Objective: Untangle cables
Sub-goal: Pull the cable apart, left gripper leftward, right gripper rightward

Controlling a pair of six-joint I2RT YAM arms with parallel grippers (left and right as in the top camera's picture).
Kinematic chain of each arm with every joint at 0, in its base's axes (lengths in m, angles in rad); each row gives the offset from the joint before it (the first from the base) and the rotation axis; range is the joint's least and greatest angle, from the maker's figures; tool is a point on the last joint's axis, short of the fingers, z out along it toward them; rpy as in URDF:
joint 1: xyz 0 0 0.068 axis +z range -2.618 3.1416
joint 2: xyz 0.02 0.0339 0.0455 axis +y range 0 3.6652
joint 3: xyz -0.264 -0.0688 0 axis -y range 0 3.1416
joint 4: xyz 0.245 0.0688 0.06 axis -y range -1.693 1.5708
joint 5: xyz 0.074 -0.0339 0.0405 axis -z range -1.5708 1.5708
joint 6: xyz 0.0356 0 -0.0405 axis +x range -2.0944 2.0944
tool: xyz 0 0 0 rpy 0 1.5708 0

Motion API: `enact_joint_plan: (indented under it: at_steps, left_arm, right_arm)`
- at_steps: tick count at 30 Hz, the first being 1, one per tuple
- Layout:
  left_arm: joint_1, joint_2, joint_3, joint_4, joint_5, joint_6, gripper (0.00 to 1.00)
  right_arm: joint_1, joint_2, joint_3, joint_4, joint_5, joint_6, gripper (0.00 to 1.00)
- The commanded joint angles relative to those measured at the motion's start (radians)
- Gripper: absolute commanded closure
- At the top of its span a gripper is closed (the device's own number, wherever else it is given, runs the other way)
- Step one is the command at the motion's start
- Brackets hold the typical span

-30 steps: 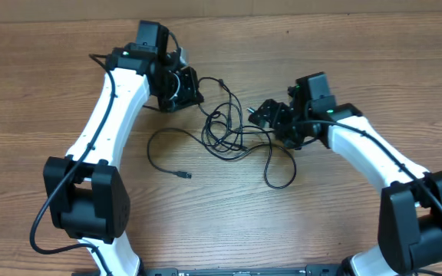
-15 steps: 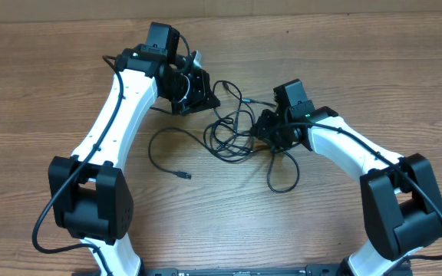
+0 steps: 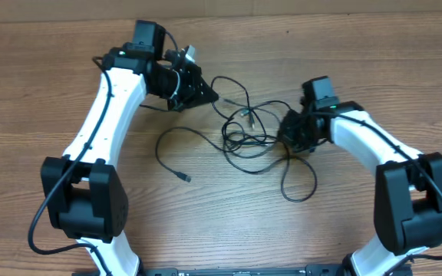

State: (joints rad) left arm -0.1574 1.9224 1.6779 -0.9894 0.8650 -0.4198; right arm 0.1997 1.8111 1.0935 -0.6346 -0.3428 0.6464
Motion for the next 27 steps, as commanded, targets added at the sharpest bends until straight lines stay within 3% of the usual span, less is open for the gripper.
enact_joint_plan:
  at_steps: [1,7,11,23,27]
  left_arm:
    - [0.044,-0.013,0.017,0.035,0.215,0.067,0.96]
    - [0.129,-0.013,0.017,0.052,0.332,0.093,0.96]
    - [0.194,-0.013,0.017,0.044,0.301,0.115,0.96]
    - [0.320,-0.013,0.017,-0.110,-0.588,-0.060,0.96]
    - [0.341,-0.013,0.017,-0.114,-0.731,-0.114,0.96]
  right_arm:
    - [-0.050,0.002,0.019,-0.034,-0.002,-0.070,0.96]
    - [-0.120,0.002,0.019,-0.111,0.021,-0.122,0.96]
    - [-0.167,0.002,0.019,-0.150,0.068,-0.137,0.96]
    - [-0.327,0.002,0.019,-0.229,0.185,-0.158,0.96]
    - [-0.380,0.002,0.019,-0.259,0.232,-0.158,0.96]
